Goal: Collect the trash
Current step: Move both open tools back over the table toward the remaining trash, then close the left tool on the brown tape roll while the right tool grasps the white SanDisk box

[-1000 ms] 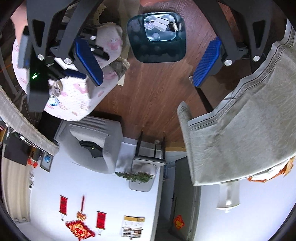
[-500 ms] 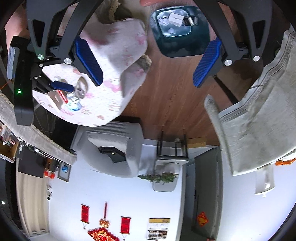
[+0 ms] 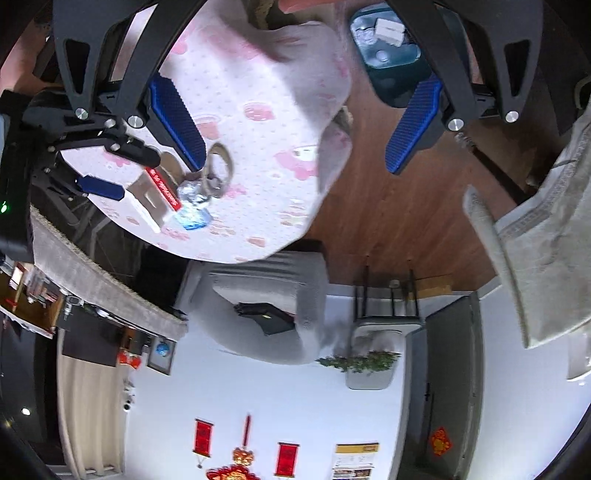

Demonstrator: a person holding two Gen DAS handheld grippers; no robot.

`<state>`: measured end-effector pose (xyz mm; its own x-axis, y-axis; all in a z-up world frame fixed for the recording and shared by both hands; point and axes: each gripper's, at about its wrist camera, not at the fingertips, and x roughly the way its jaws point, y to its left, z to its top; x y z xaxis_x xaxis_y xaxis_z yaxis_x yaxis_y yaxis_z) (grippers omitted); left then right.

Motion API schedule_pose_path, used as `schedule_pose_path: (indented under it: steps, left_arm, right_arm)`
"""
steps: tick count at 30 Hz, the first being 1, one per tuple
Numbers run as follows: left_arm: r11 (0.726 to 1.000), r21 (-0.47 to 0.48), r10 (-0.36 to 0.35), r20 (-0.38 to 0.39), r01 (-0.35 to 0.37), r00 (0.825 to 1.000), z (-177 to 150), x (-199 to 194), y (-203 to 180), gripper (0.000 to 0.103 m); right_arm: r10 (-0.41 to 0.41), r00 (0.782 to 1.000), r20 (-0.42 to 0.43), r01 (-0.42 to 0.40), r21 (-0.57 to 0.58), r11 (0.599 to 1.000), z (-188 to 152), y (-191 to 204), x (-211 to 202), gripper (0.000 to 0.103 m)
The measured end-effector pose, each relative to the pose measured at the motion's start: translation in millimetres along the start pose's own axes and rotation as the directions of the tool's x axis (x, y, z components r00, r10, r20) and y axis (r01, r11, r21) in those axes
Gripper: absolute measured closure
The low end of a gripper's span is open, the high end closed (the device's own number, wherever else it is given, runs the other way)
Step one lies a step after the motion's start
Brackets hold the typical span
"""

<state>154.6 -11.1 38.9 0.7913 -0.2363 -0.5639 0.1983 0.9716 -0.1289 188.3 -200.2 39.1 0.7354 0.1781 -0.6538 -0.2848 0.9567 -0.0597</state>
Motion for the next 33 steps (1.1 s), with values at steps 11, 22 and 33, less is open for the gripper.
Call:
schedule_pose_path:
  steps: [11,22,33]
  left_arm:
    - [0.997,0.039,-0.059,-0.039,0.060,0.998,0.6,43.2,-40.7,0.004]
    - [0.993,0.030,-0.109,-0.090,0.112,0.990,-1.6,81.8,-61.6,0.005]
    - [0.992,-0.007,-0.123,-0.148,0.123,0.981,-5.7,108.7,-64.8,0.015]
  right_arm:
    - [-0.017,1.000,-0.024,0.018,0.057,0.998,-13.8,-44.3,0.1,0.025]
    - [-0.001,1.000,-0.029,0.002,0.039,0.999,-20.7,-66.6,1.8,0.025]
    - [0.019,0.999,-0.042,-0.018,0.026,0.999,-24.9,-79.8,9.1,0.025]
